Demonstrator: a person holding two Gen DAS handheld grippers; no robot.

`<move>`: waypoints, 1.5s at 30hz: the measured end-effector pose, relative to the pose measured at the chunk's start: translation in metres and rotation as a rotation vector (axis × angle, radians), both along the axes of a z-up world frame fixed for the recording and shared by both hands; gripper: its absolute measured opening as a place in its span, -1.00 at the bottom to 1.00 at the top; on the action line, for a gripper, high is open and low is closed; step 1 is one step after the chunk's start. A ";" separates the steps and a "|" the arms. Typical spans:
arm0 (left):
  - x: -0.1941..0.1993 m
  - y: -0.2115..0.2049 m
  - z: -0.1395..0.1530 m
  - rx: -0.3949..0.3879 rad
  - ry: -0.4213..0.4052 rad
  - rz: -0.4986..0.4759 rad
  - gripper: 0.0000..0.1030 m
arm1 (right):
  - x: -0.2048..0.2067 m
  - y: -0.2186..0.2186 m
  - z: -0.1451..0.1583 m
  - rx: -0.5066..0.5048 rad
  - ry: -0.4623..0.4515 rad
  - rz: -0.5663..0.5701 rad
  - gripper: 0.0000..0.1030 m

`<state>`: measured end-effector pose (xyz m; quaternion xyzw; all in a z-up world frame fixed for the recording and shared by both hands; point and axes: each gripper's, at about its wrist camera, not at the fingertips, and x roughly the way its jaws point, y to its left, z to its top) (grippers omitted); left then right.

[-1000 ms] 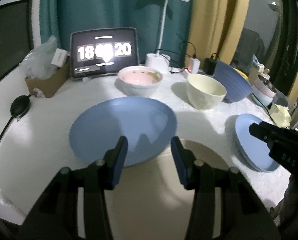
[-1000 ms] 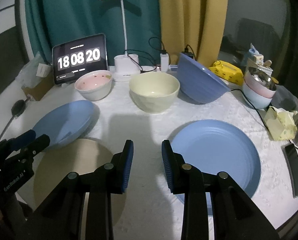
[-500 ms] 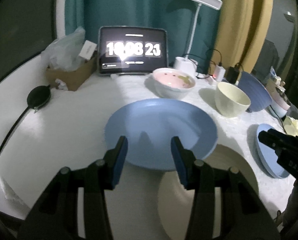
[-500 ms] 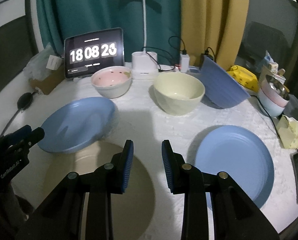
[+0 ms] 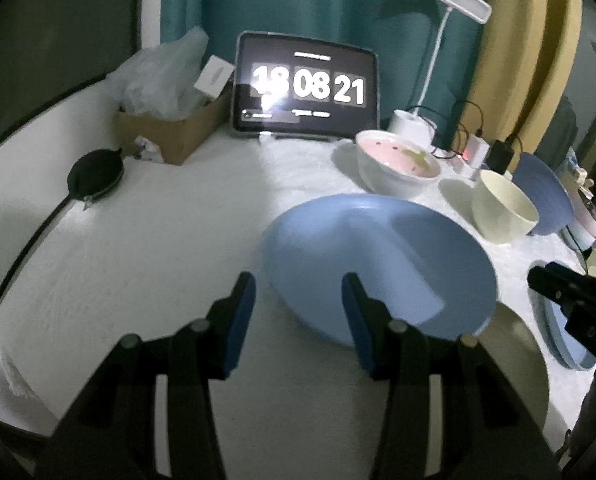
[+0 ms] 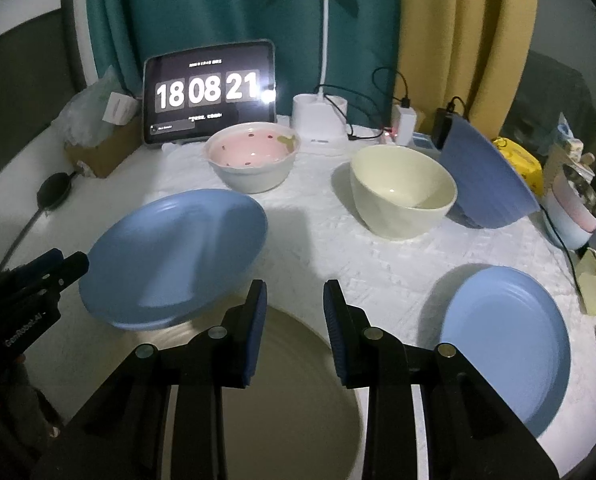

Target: Organize plates and bowls

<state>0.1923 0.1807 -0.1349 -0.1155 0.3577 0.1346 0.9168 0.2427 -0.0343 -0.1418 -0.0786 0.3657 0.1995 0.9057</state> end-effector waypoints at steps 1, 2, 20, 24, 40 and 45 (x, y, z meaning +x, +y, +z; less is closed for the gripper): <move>0.002 0.003 -0.002 -0.004 0.004 0.004 -0.09 | 0.001 0.002 -0.001 -0.002 0.003 0.003 -0.40; 0.003 0.006 -0.004 -0.005 0.006 0.010 -0.09 | 0.003 0.004 -0.002 -0.003 0.007 0.006 -0.40; 0.042 0.029 -0.038 -0.081 0.110 0.001 -0.09 | 0.034 0.043 -0.026 -0.011 0.084 0.058 -0.37; 0.045 0.029 -0.043 -0.085 0.108 0.016 -0.09 | 0.038 0.047 -0.031 0.007 0.101 0.076 -0.37; 0.046 0.015 -0.041 -0.072 0.082 -0.055 -0.38 | 0.035 0.044 -0.030 -0.008 0.080 0.078 -0.41; 0.039 0.012 -0.038 -0.076 0.076 -0.055 -0.38 | 0.027 0.039 -0.025 -0.009 0.062 0.072 -0.49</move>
